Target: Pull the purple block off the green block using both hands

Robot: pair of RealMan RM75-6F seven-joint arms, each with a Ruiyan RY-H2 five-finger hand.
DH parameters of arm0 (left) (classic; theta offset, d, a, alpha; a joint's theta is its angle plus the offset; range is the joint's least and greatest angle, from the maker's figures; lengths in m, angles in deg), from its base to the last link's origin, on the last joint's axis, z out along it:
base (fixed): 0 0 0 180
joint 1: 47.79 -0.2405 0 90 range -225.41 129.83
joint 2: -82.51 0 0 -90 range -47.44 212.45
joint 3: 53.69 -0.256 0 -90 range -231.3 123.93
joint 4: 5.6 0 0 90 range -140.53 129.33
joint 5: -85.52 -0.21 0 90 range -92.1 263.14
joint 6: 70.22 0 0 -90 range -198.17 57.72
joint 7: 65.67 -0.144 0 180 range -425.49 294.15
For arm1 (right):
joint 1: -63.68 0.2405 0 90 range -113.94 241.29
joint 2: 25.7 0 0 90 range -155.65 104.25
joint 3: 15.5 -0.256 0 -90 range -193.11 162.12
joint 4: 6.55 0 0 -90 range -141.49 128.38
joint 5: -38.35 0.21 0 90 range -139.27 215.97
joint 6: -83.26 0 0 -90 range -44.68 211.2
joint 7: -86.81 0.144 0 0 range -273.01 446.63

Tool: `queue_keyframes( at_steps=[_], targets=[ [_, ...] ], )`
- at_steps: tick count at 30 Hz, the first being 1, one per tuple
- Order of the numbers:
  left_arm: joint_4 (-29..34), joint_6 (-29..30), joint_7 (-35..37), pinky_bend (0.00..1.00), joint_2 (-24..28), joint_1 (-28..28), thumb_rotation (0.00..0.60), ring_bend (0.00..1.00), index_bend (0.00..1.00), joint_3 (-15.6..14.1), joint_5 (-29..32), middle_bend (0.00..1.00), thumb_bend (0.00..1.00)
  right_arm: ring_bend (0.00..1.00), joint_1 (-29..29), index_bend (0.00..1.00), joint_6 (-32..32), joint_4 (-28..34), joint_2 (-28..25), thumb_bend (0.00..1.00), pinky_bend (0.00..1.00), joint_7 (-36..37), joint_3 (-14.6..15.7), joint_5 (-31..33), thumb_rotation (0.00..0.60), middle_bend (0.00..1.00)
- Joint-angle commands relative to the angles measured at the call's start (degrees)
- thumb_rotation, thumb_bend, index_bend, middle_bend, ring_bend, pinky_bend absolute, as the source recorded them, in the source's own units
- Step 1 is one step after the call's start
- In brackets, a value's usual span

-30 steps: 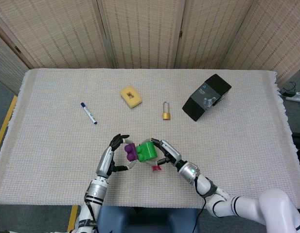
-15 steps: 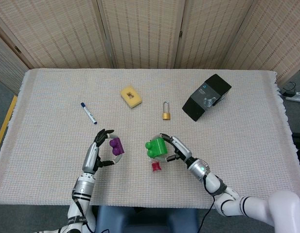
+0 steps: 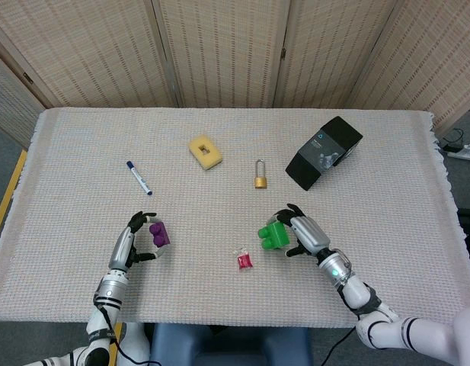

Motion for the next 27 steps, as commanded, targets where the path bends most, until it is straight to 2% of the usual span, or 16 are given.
queue_keyframes(
  at_steps=[1, 9, 11, 12, 13, 14, 15, 19, 21, 23, 27],
  targets=[
    [-4.4, -1.8, 2.8, 0.00, -1.1, 0.3, 0.600, 0.00, 0.84, -0.6, -0.8, 0.23, 0.55, 0.15, -2.3, 1.00, -0.2, 3.0, -2.2, 0.33, 0.00, -7.4, 0.6, 3.2, 0.600, 0.30],
    [-8.5, -3.2, 5.4, 0.00, -2.6, 0.6, 0.600, 0.00, 0.84, -0.9, -1.8, 0.23, 0.55, 0.13, -3.3, 1.00, 1.4, 2.7, -2.1, 0.33, 0.00, -10.2, 0.3, 4.9, 0.600, 0.30],
    [-8.8, -3.5, 5.7, 0.00, -2.8, 0.6, 0.600, 0.00, 0.83, -1.0, -1.9, 0.23, 0.55, 0.11, -3.4, 0.94, 2.1, 2.8, -2.3, 0.33, 0.00, -9.4, 0.2, 4.7, 0.600, 0.27],
    [-8.8, -3.5, 5.8, 0.00, -2.8, 0.6, 0.600, 0.00, 0.82, -1.1, -2.1, 0.23, 0.55, 0.09, -3.4, 0.86, 2.3, 3.0, -2.5, 0.33, 0.00, -8.8, 0.0, 4.8, 0.600, 0.24],
    [-8.7, -3.6, 5.9, 0.00, -2.7, 0.6, 0.600, 0.00, 0.75, -1.2, -2.4, 0.23, 0.55, 0.07, -3.4, 0.72, 2.7, 3.5, -2.9, 0.33, 0.00, -7.7, -0.1, 4.5, 0.600, 0.20],
    [-8.7, -4.0, 5.7, 0.00, -2.4, 0.7, 0.600, 0.00, 0.63, -1.6, -2.7, 0.21, 0.55, 0.05, -3.4, 0.61, 2.9, 3.8, -3.7, 0.33, 0.00, -6.8, -0.1, 3.7, 0.600, 0.17],
    [-8.5, -4.1, 5.8, 0.00, -2.2, 0.7, 0.600, 0.00, 0.51, -1.6, -2.8, 0.19, 0.55, 0.02, -3.4, 0.43, 2.7, 3.7, -4.1, 0.33, 0.00, -6.7, -0.1, 3.2, 0.600, 0.11],
    [-7.9, -5.0, 6.4, 0.00, -1.4, 0.7, 0.600, 0.00, 0.27, -2.0, -3.3, 0.12, 0.54, 0.00, -3.6, 0.06, 2.5, 4.8, -6.1, 0.33, 0.00, -6.0, 0.2, 1.0, 0.600, 0.01],
    [-7.6, -5.8, 6.6, 0.00, -1.0, 0.8, 0.600, 0.00, 0.16, -2.4, -3.3, 0.09, 0.51, 0.00, -3.6, 0.00, 2.8, 5.7, -7.3, 0.33, 0.00, -5.4, 0.6, 0.2, 0.600, 0.00],
    [-7.4, -6.6, 6.8, 0.00, -0.7, 0.9, 0.600, 0.00, 0.08, -2.6, -3.2, 0.06, 0.47, 0.00, -3.5, 0.00, 3.4, 6.9, -8.9, 0.33, 0.00, -4.4, 1.0, -0.8, 0.600, 0.00],
    [-6.9, -7.4, 7.1, 0.00, -0.1, 1.0, 0.600, 0.00, 0.02, -2.8, -3.3, 0.03, 0.42, 0.00, -3.6, 0.00, 3.8, 8.8, -11.5, 0.33, 0.00, -3.3, 2.0, -2.7, 0.600, 0.00]
  ],
)
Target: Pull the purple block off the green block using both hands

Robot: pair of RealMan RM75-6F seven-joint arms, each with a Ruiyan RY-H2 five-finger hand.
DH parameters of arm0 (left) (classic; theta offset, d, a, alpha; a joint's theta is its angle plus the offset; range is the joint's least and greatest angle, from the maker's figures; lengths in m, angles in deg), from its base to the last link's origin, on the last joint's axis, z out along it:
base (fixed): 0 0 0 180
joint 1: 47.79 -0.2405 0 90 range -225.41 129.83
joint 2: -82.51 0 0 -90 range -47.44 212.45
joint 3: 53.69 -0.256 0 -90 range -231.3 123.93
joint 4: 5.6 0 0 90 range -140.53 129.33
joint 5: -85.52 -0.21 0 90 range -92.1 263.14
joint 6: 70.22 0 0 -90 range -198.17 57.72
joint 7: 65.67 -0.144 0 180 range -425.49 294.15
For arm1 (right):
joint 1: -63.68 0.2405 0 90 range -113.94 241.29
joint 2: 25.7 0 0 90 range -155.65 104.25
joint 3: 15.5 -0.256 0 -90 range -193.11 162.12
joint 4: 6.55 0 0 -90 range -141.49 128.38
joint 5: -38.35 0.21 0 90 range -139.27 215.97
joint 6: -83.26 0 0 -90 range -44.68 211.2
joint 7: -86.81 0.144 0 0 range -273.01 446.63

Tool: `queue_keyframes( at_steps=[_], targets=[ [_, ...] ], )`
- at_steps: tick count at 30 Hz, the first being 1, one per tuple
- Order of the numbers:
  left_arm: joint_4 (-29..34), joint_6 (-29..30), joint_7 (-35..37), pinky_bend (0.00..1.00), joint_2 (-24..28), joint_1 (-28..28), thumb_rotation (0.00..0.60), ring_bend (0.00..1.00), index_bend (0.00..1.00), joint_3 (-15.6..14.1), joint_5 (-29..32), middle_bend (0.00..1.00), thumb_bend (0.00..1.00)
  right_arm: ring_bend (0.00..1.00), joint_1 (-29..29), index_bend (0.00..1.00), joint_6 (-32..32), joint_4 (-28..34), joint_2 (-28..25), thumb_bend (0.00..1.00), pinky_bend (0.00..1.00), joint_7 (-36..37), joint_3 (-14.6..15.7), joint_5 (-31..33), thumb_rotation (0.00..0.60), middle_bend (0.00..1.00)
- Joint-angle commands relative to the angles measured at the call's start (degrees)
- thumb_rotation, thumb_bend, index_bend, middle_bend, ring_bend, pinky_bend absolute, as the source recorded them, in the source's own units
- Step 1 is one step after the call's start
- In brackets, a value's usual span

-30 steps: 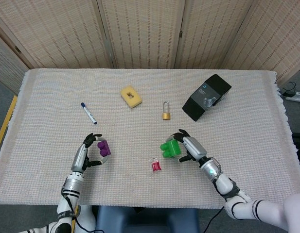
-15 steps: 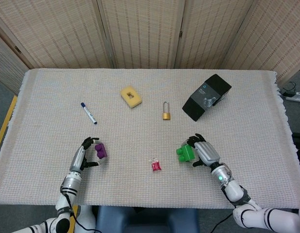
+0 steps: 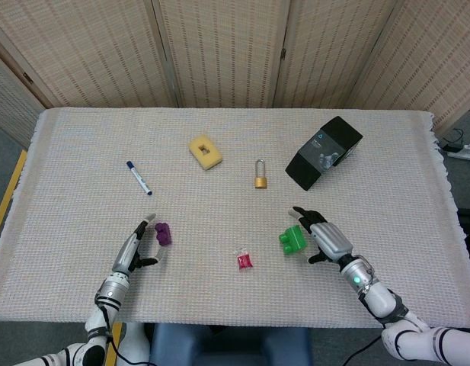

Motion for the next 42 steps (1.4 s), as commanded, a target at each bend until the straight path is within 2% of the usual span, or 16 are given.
queue_keyframes(
  at_steps=[1, 7, 12, 15, 18, 23, 25, 28, 31, 35, 42],
  targets=[
    [0.5, -0.1, 0.2, 0.00, 0.5, 0.0, 0.600, 0.00, 0.02, -0.1, -0.2, 0.03, 0.41, 0.00, -0.3, 0.00, 0.1, 1.8, -2.3, 0.33, 0.00, 1.2, 0.9, -1.8, 0.600, 0.00],
    [2.9, 1.5, 0.5, 0.00, 2.3, -0.7, 0.600, 0.00, 0.02, 0.0, -1.4, 0.01, 0.41, 0.00, -1.2, 0.00, -1.7, 4.2, -6.1, 0.33, 0.00, 2.5, 1.8, -4.5, 0.600, 0.00],
    [5.9, 5.2, -1.1, 0.00, 7.5, -2.1, 0.600, 0.00, 0.02, -2.0, -6.7, 0.00, 0.41, 0.00, -5.3, 0.00, -11.9, 5.4, -8.4, 0.33, 0.00, -0.7, 1.8, -8.5, 0.600, 0.00],
    [7.6, 6.8, -2.4, 0.00, 12.6, -3.3, 0.600, 0.00, 0.02, -4.2, -10.1, 0.00, 0.41, 0.00, -9.1, 0.00, -19.2, 5.5, -8.7, 0.33, 0.00, -7.4, 2.1, -10.3, 0.600, 0.00],
    [7.9, 10.2, -3.3, 0.00, 17.1, -5.1, 0.600, 0.00, 0.03, -6.5, -14.0, 0.00, 0.41, 0.00, -13.3, 0.00, -25.3, 6.2, -8.3, 0.33, 0.00, -17.5, 2.4, -10.1, 0.600, 0.00],
    [2.9, 22.5, -3.7, 0.00, 20.3, -10.5, 0.600, 0.00, 0.06, -8.2, -19.6, 0.00, 0.41, 0.00, -19.8, 0.00, -31.7, 7.8, -6.6, 0.33, 0.00, -31.5, 3.1, -6.7, 0.600, 0.00],
    [-0.1, 27.0, -7.7, 0.00, 20.9, -12.8, 0.600, 0.00, 0.07, -8.4, -20.1, 0.00, 0.41, 0.00, -21.8, 0.00, -33.9, 7.6, -5.7, 0.33, 0.00, -35.3, 3.0, -5.5, 0.600, 0.00],
    [-0.2, 29.8, -15.5, 0.00, 23.0, -15.8, 0.600, 0.00, 0.07, -9.4, -19.1, 0.00, 0.41, 0.00, -24.3, 0.00, -36.9, 6.9, -4.5, 0.33, 0.00, -37.6, 2.6, -4.6, 0.600, 0.00],
    [3.5, 28.9, -23.0, 0.00, 25.9, -17.5, 0.600, 0.00, 0.07, -10.8, -17.2, 0.00, 0.41, 0.00, -26.2, 0.00, -38.2, 6.2, -4.1, 0.33, 0.00, -37.2, 2.6, -3.9, 0.600, 0.00],
    [7.7, 28.4, -28.6, 0.00, 27.9, -17.6, 0.600, 0.00, 0.07, -11.3, -17.3, 0.00, 0.41, 0.00, -26.1, 0.00, -35.7, 7.4, -5.7, 0.33, 0.00, -37.0, 2.6, -3.0, 0.600, 0.00],
    [7.7, 27.5, -30.3, 0.00, 27.4, -17.4, 0.600, 0.00, 0.06, -11.1, -17.3, 0.00, 0.41, 0.00, -25.9, 0.00, -32.6, 9.0, -7.0, 0.33, 0.00, -37.4, 2.2, -1.8, 0.600, 0.00]
  ],
)
